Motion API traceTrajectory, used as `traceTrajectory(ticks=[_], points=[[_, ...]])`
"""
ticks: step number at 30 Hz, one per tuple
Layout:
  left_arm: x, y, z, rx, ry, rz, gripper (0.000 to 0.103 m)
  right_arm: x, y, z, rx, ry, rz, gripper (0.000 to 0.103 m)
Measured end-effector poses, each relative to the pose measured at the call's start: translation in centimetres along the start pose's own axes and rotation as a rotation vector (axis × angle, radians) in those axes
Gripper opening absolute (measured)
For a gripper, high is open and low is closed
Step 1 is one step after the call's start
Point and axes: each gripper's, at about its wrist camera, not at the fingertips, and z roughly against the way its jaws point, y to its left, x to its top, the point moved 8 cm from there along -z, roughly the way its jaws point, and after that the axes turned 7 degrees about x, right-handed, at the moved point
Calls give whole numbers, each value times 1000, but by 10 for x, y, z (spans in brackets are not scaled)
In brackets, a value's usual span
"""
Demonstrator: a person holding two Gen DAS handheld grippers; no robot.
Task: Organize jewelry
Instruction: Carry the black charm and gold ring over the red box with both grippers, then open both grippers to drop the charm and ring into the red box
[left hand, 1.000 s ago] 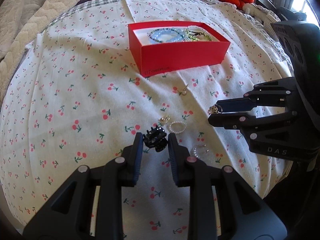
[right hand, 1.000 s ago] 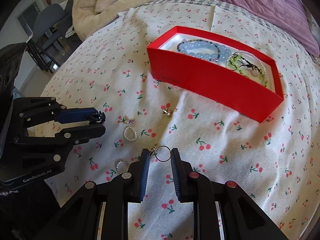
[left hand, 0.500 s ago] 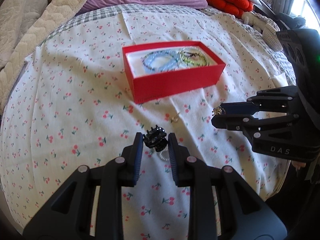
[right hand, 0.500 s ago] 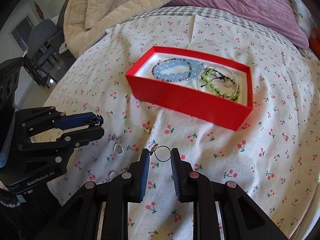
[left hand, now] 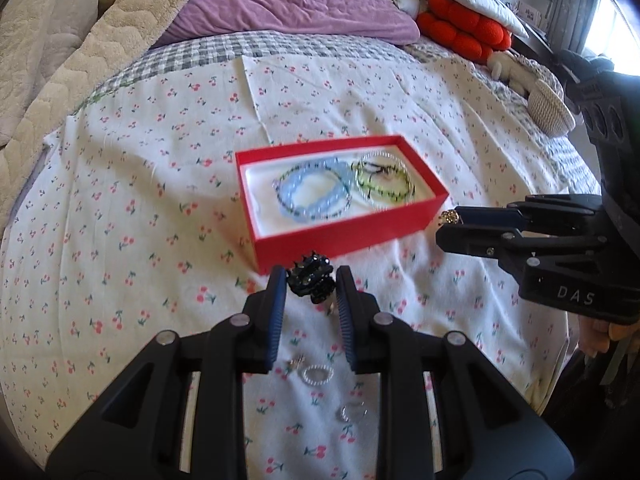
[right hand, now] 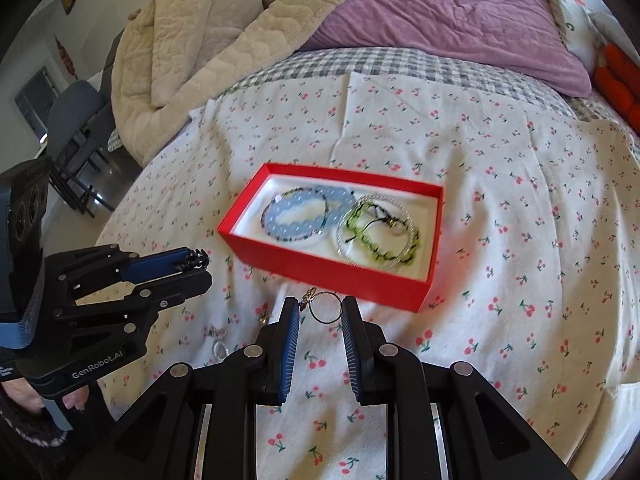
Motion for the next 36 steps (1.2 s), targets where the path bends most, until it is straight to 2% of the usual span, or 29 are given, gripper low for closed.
traceTrajectory(ticks=[9,15,29,36], points=[[29,-8,-18,-29,-19,35,27,23,-20,-7,4,-29,-54,22],[44,-11,-37,-28,-12,43,27,31,-36,-21,-26,-26,-66,22],[55,-3,-70,-3,-2,14,27,39,-57,-47,-32,-10,-72,22],[58,-1,-72,11,-3,19,28,39,-58,-48,-26,-6,-65,24]])
